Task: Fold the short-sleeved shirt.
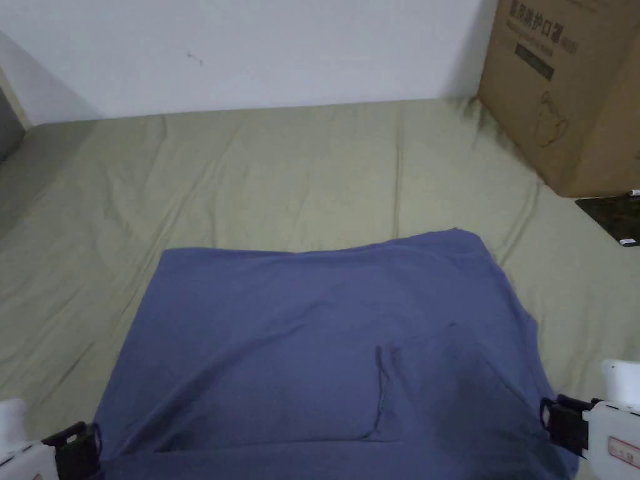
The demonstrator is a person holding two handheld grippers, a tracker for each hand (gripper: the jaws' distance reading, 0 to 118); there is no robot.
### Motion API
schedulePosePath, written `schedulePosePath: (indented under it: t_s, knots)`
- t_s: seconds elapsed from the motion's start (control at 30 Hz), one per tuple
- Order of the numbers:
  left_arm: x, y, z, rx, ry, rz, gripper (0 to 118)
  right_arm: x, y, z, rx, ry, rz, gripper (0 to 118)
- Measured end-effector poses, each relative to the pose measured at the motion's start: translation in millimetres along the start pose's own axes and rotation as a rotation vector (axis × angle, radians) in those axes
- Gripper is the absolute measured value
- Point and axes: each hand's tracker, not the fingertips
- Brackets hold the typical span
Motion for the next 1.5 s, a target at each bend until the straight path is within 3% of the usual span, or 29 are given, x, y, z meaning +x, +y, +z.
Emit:
schedulePosePath:
  t_s: [0.03, 0.07, 0.1, 0.23, 0.37, 0.4, 0.43, 0.47, 0.5, 0.63, 0.67, 0.7, 0.77, 0.87, 1.1, 1.13, 1.17, 1.2, 1.3, 1.33, 1.37, 1.4, 1.43, 1.47, 1.5]
  knots:
    - [0, -4, 0, -0.008, 0.007, -0.001, 44, -3, -5, 2, -0.001, -0.007, 0.009, 18]
    - [0, -7, -1, -0.014, 0.008, 0.002, 15, -7, -10, 5, -0.003, -0.003, 0.006, 0]
    - [-2, -14, -2, -0.028, 0.009, 0.005, 1, -9, -14, 4, -0.027, 0.035, 0.015, 0]
    - [-9, -35, -9, -0.095, 0.027, 0.038, 0, -15, -31, -4, -0.085, 0.033, 0.029, 0]
    - [-19, -43, -13, -0.076, 0.068, 0.029, 3, -19, -34, -5, -0.110, 0.034, -0.007, 0]
    - [-20, -42, -14, -0.084, 0.062, 0.016, 23, -19, -33, -5, -0.113, 0.034, -0.011, 0]
    - [-21, -39, -16, -0.106, 0.065, -0.004, 57, -19, -33, -6, -0.113, 0.030, -0.013, 0]
    - [-21, -38, -21, -0.127, 0.061, -0.011, 99, -21, -31, -3, -0.115, 0.028, -0.014, 0]
    - [-21, -37, -26, -0.123, 0.056, -0.012, 111, -21, -31, -4, -0.119, 0.026, -0.014, 0]
    - [-18, -29, -49, -0.154, 0.058, -0.044, 102, -23, -31, -7, -0.140, 0.021, -0.023, 0]
    - [-20, -30, -54, -0.148, 0.047, -0.047, 91, -23, -31, -8, -0.144, 0.020, -0.026, 0]
    - [-22, -30, -59, -0.141, 0.013, -0.044, 70, -23, -32, -10, -0.153, 0.020, -0.030, 0]
    - [-22, -32, -71, -0.195, -0.046, -0.028, 4, -22, -33, -12, -0.169, 0.017, -0.042, 0]
    - [-15, -42, -75, -0.205, -0.018, -0.128, 2, -19, -33, -11, -0.173, 0.011, -0.058, 0]
    - [-17, -35, -67, -0.196, -0.013, -0.086, 2, -17, -17, -9, -0.140, 0.015, -0.009, 2]
    - [-18, -33, -67, -0.194, -0.018, -0.078, 2, -15, -11, -12, -0.131, -0.005, 0.010, 19]
    - [-19, -33, -67, -0.195, -0.017, -0.077, 2, -14, -8, -14, -0.138, -0.017, 0.022, 65]
    - [-17, -32, -66, -0.193, -0.017, -0.079, 2, -14, -6, -16, -0.133, -0.018, 0.024, 91]
    - [-17, -32, -66, -0.194, -0.014, -0.084, 2, -10, -1, -35, -0.172, -0.022, 0.059, 94]
    - [-16, -32, -66, -0.197, -0.012, -0.085, 2, -12, -1, -43, -0.209, -0.034, 0.099, 92]
    - [-16, -32, -67, -0.201, -0.010, -0.086, 2, -13, -3, -49, -0.217, -0.035, 0.126, 80]
    - [-17, -34, -67, -0.201, -0.009, -0.086, 2, -13, -6, -55, -0.239, -0.037, 0.143, 53]
    - [-18, -35, -68, -0.206, -0.007, -0.085, 2, -13, -9, -59, -0.263, -0.057, 0.138, 15]
    - [-17, -34, -67, -0.210, -0.006, -0.084, 2, -12, -11, -58, -0.255, -0.061, 0.127, 3]
    - [-17, -34, -67, -0.212, -0.006, -0.081, 2, -12, -8, -53, -0.234, -0.047, 0.126, 3]
